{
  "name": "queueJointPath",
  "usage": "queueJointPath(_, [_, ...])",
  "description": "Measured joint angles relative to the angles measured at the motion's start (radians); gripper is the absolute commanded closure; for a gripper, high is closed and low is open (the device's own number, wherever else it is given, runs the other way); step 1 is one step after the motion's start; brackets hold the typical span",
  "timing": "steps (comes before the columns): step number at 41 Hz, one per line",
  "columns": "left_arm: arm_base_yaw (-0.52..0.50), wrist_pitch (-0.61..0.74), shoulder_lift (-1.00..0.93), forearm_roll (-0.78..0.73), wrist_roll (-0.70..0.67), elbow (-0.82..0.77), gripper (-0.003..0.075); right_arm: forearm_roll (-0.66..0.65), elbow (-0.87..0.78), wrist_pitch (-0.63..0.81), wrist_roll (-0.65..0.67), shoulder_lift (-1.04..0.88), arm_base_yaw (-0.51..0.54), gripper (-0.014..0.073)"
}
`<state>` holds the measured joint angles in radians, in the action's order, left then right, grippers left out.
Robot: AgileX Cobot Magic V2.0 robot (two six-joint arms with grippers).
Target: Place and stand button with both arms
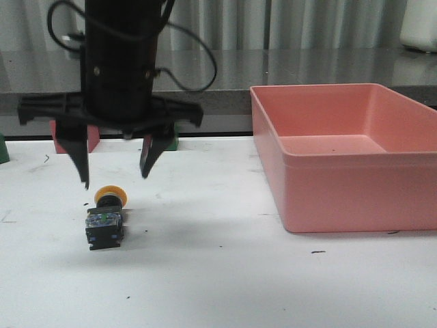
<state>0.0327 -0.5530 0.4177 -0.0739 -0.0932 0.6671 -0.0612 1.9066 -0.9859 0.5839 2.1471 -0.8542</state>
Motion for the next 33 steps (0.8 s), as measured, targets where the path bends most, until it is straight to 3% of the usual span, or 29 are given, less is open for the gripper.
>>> queueJointPath(7, [0.0,0.0,0.0,0.0,0.0,0.0,0.0157,-0.009,0.0,-0.135,-0.28,-0.153,0.0,0.0113])
queueJointPath(13, [0.0,0.0,0.0,0.0,0.0,0.0,0.0157,-0.009,-0.051,-0.205,-0.429,-0.317,0.0,0.0115])
queueJointPath(21, [0.0,0.0,0.0,0.0,0.0,0.0,0.0157,-0.009,-0.284,-0.173,-0.5,-0.611,0.0,0.0115])
queueJointPath(33, [0.0,0.0,0.0,0.0,0.0,0.0,0.0157,-0.009,-0.686,0.02,-0.542,-1.109,0.0,0.0115])
